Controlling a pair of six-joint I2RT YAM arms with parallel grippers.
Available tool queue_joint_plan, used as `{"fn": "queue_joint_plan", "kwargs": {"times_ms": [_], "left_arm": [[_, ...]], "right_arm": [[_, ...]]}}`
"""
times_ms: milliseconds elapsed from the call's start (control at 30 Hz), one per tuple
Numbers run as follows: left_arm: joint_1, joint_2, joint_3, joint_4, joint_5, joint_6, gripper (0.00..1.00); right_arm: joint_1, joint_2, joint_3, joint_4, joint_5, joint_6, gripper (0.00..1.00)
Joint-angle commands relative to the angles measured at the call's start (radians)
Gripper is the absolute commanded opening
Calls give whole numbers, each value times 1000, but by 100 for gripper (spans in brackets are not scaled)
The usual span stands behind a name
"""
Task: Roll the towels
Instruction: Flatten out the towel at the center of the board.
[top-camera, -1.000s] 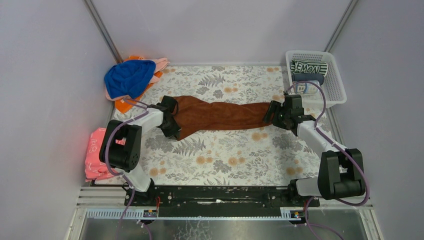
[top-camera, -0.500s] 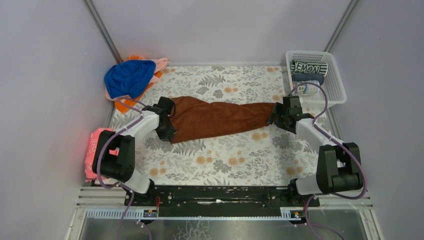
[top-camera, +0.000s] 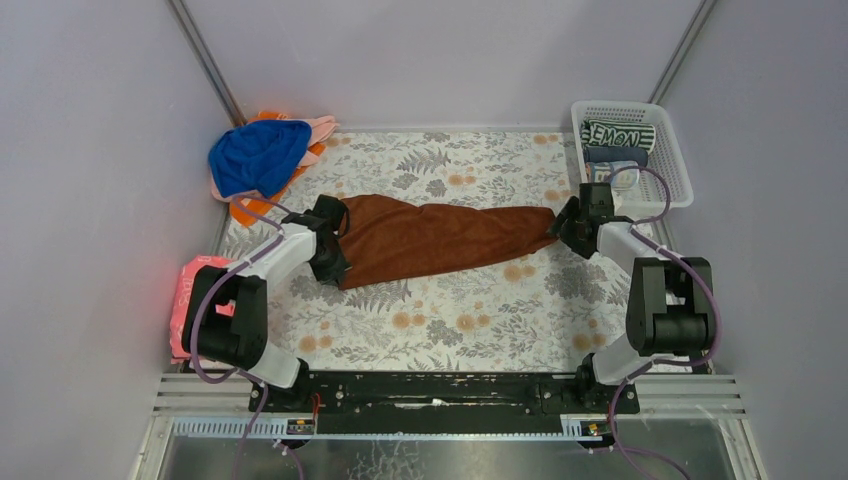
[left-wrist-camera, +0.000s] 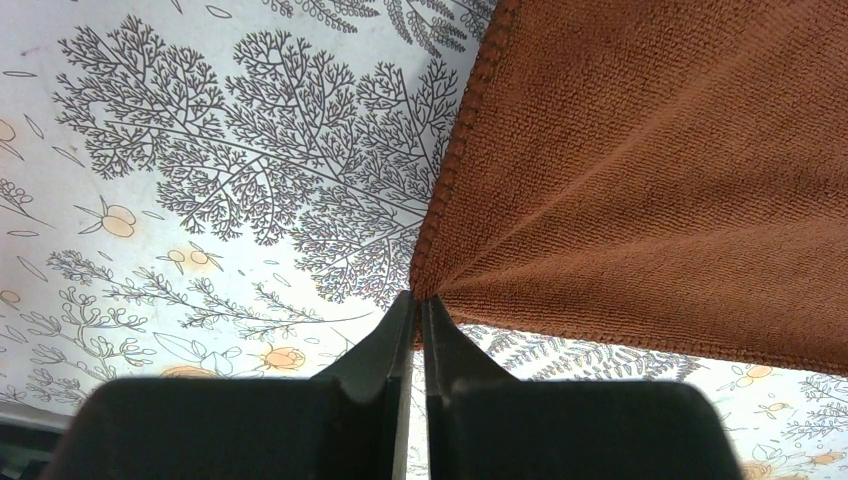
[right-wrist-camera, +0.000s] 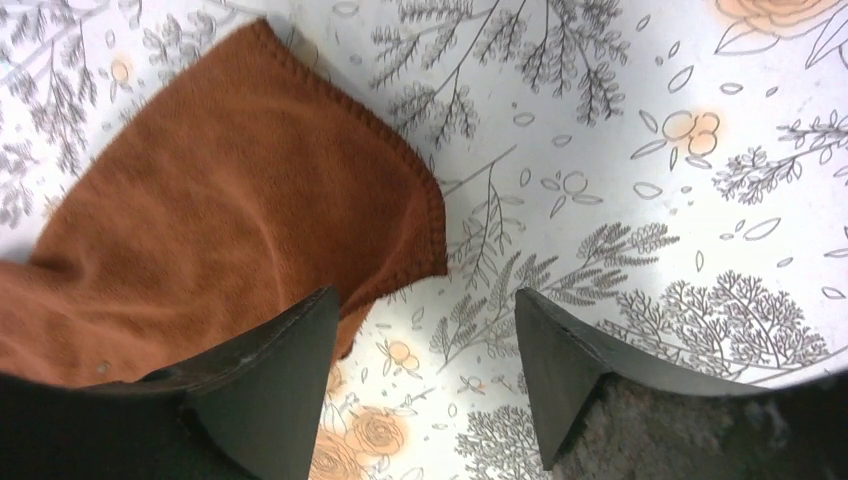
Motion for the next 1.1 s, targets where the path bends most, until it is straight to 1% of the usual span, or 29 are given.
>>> {"fn": "queue_joint_plan", "kwargs": {"times_ms": [0,67,133,267,333,400,633,667,767,867,933,1067], "left_arm": [[5,-23,-9,-24,-26,19,0],[8,-22,-11,-24,-24,19,0],[7,-24,-12,-23,-23,19,0],[9,-27,-16,-13,-11,19,0],[12,-29,-16,-11,-5,18,0],[19,-32,-19,-8,-3,16,0],[52,-56,-13,20,34,3,0],[53,-53,-7,21,36,3,0],[53,-47,3,21,49,5,0],[53,-47,-2,25,55,6,0],[53,-48,-6,27,60,7,0],[54,-47,-8,29,64,11,0]], "right_arm": [[-25,44,56,56,-42,80,69],[-35,65,55,68,-50,112,64],[-39,85,56,76,-53,141,61],[-51,131,54,88,-45,193,52],[-59,140,45,99,-38,213,50],[-68,141,39,102,-30,222,48],[-82,112,23,107,-32,230,37],[-82,86,23,106,-43,231,35],[-82,67,22,101,-75,234,34],[-82,58,7,93,-102,244,43],[-82,56,-11,85,-112,254,47],[-82,52,-45,88,-144,282,47]]}}
